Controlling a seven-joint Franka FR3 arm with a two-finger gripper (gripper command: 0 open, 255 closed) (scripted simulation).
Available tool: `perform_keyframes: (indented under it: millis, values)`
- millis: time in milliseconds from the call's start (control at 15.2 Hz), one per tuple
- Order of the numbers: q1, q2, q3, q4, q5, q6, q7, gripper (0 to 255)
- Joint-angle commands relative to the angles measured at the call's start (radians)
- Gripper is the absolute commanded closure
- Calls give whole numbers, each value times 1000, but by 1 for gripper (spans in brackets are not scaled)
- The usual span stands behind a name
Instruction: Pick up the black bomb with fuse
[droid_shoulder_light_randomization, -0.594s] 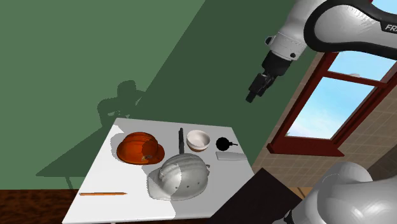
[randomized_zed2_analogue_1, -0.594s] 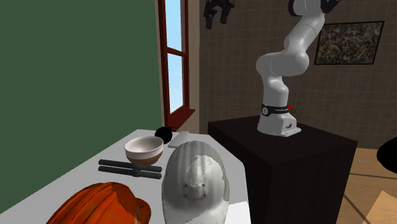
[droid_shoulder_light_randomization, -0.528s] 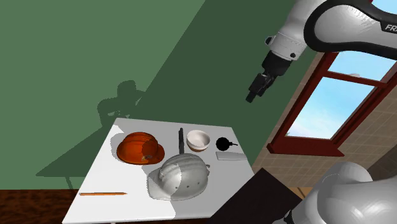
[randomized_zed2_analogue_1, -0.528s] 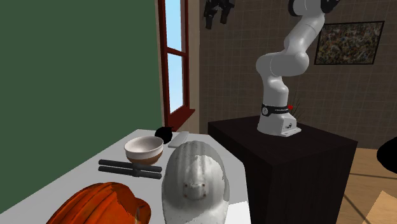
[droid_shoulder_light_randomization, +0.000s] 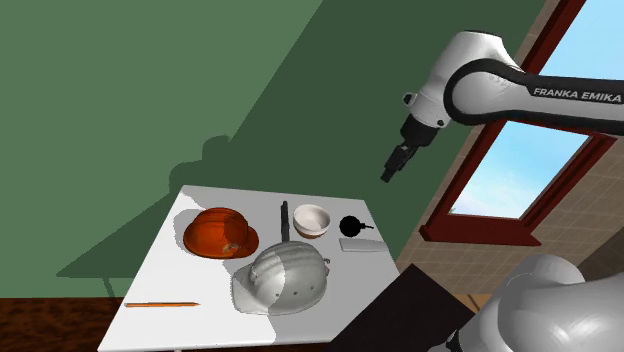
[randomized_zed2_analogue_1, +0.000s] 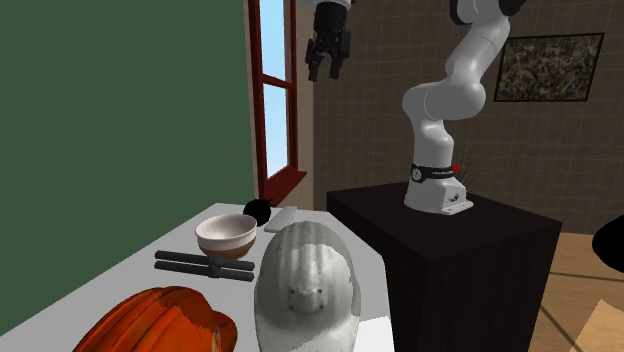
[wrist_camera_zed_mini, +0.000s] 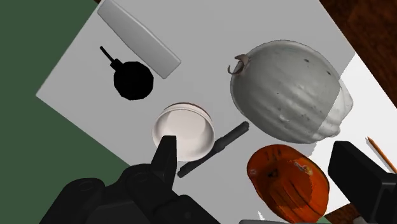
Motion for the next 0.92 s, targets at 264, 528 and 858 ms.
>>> perform_keyframes:
  millis: [264,528,858]
  values:
    - [-19,97,-84,-85,-47,170,-129,0]
    - [-29,197,-142,-117,-71,294,-215,0]
    - [-34,357,-217,-123,-81,451,-332,0]
